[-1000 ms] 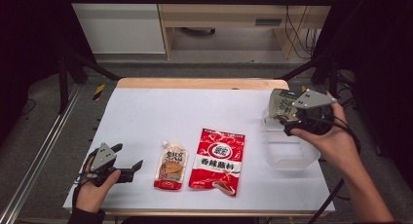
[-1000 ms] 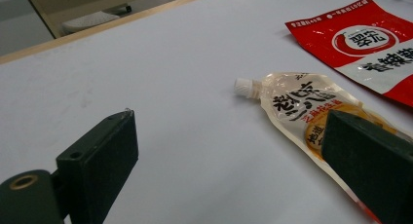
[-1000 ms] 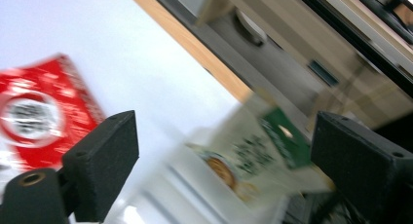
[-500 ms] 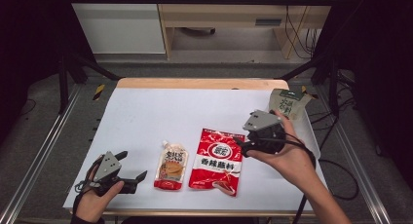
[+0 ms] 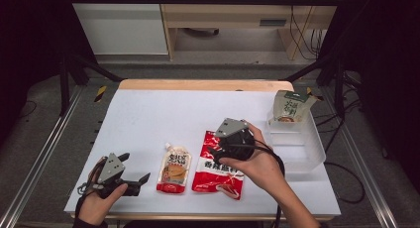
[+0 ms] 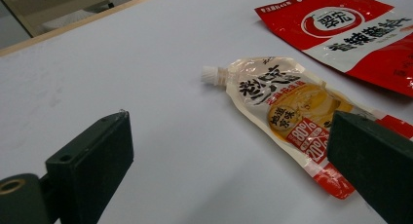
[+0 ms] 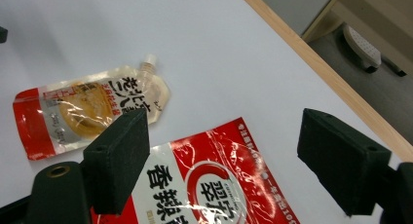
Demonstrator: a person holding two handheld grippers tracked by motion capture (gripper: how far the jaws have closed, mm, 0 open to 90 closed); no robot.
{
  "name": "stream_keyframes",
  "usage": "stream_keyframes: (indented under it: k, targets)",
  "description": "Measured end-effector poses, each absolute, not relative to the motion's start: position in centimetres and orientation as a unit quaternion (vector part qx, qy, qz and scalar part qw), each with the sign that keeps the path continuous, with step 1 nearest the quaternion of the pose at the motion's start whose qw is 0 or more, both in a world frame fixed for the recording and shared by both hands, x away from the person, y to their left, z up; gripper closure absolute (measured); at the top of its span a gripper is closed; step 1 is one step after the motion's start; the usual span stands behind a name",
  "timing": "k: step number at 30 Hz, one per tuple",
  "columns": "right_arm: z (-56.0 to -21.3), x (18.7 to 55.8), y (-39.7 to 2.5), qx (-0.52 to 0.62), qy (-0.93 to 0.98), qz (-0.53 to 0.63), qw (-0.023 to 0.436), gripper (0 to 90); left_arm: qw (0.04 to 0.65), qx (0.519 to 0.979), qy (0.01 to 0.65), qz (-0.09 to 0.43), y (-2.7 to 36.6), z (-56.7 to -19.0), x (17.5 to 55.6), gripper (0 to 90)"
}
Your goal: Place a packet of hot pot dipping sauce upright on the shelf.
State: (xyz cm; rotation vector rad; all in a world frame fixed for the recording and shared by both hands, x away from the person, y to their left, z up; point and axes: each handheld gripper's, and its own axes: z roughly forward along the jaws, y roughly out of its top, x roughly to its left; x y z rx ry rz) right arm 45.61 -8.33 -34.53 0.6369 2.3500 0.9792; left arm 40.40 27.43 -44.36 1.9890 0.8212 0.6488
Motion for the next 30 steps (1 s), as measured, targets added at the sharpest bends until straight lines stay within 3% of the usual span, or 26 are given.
stream_keyframes:
  k: [10, 30]
  targets:
    - [-35.1, 46.0, -6.0, 0.225, 0.872, 0.361, 0.244, 20.2, 0.432, 0.801, 0.321, 0.261, 27.2, -44.5, 40.4, 3.2]
    - [-37.1, 47.4, -3.0, 0.225, 0.883, 0.352, 0.213, 33.2, 0.419, 0.815, 0.313, 0.249, 26.9, -44.7, 40.4, 3.2]
